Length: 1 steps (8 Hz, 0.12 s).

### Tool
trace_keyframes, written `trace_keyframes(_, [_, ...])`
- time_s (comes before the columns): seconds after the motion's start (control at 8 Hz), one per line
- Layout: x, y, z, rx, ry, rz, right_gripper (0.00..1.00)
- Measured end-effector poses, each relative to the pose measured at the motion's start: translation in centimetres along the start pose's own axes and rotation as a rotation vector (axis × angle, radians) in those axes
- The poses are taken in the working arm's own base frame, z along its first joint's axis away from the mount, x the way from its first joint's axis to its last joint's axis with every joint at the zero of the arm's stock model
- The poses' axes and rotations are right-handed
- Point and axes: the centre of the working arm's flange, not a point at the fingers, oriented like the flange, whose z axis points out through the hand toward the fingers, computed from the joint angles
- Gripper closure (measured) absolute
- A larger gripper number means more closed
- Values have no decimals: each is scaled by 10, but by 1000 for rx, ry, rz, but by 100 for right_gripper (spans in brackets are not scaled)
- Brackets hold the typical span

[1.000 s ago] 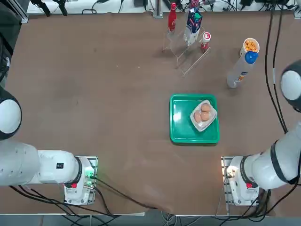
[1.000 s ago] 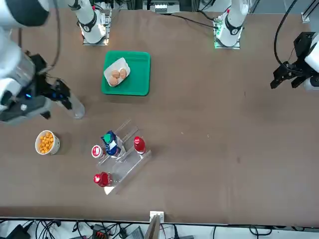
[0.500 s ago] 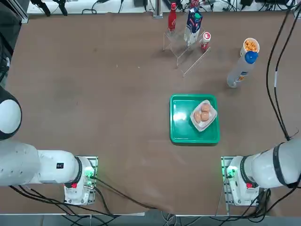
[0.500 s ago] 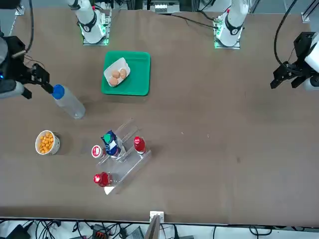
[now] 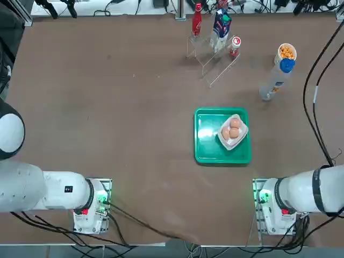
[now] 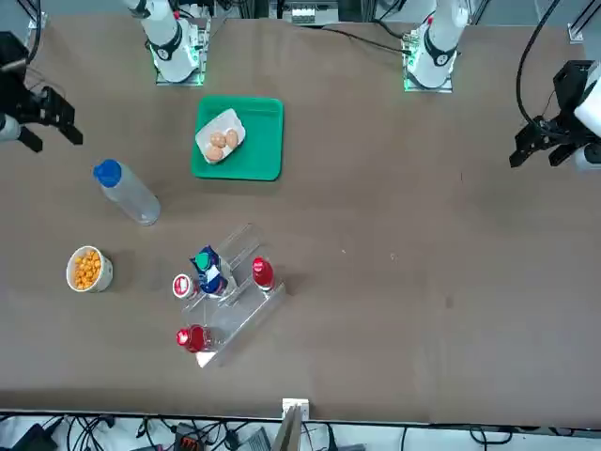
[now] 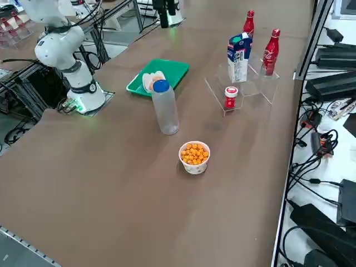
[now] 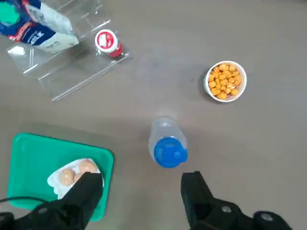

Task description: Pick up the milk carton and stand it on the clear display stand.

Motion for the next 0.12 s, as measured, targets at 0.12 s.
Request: trace_keyframes(0.12, [-4, -10, 0, -4, -3, -12, 0])
